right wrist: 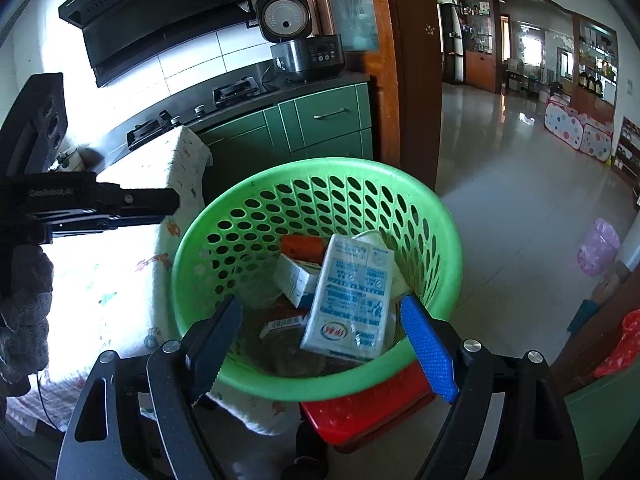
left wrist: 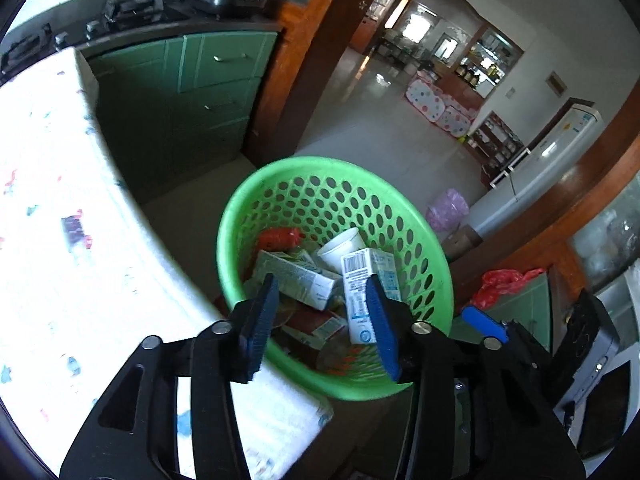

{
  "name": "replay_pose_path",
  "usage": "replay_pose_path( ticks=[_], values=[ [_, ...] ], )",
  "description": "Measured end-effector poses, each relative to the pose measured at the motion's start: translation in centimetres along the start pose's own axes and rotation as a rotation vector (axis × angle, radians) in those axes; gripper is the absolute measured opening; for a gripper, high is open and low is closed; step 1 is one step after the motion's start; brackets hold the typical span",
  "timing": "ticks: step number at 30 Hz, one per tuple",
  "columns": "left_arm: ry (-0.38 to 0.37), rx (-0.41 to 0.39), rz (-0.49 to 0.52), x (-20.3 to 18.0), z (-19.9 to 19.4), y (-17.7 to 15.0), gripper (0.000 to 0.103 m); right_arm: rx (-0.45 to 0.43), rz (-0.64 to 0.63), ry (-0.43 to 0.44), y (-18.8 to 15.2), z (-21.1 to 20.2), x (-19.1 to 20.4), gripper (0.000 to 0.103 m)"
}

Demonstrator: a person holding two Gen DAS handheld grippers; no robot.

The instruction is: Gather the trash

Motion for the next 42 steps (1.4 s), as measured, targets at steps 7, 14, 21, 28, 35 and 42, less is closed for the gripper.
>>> replay_pose_path(
  ticks=[7, 14, 21, 28, 35, 42],
  values=[
    [0.066, -0.048, 0.006, 1.5, -5.3, -2.1, 0.057, -0.023, 0.006, 0.020, -1.0, -2.2, 2.0, 0.086],
    [0.159, -0.115, 0.024, 3.2, -11.3, -5.1, 0.071, -0.049, -0.003, 0.023, -2.0, -4.8, 5.1, 0.090],
    [0.243, -0.185, 0.020, 5.4, -16.3, -8.5, 0.087, -0.069, -0.052, 0.018, -3.3, -6.8, 8.6, 0.093],
    [0.317, -0.241, 0.030, 6.9, -20.2, -12.5, 0.096, -0.061, -0.051, 0.031, -5.3, -8.5, 11.1, 0.094],
    [0.378, -0.271, 0.015, 7.7, -23.2, -16.1, 0.098, -0.077, -0.105, 0.050, -6.5, -10.0, 14.3, 0.094],
    [0.418, -0.313, -0.022, 8.5, -25.8, -18.6, 0.098, -0.070, -0.136, 0.048, -6.8, -10.6, 16.0, 0.094]
  ],
)
Point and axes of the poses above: each gripper's, at about its wrist camera, not at the fingertips, and z roughly the way its jaws point, x to its left, y to its top, the point moved 1 cm from there along z, roughly the way its jaws point, and after that the axes turned 2 degrees about y, right-handed, at the moved point
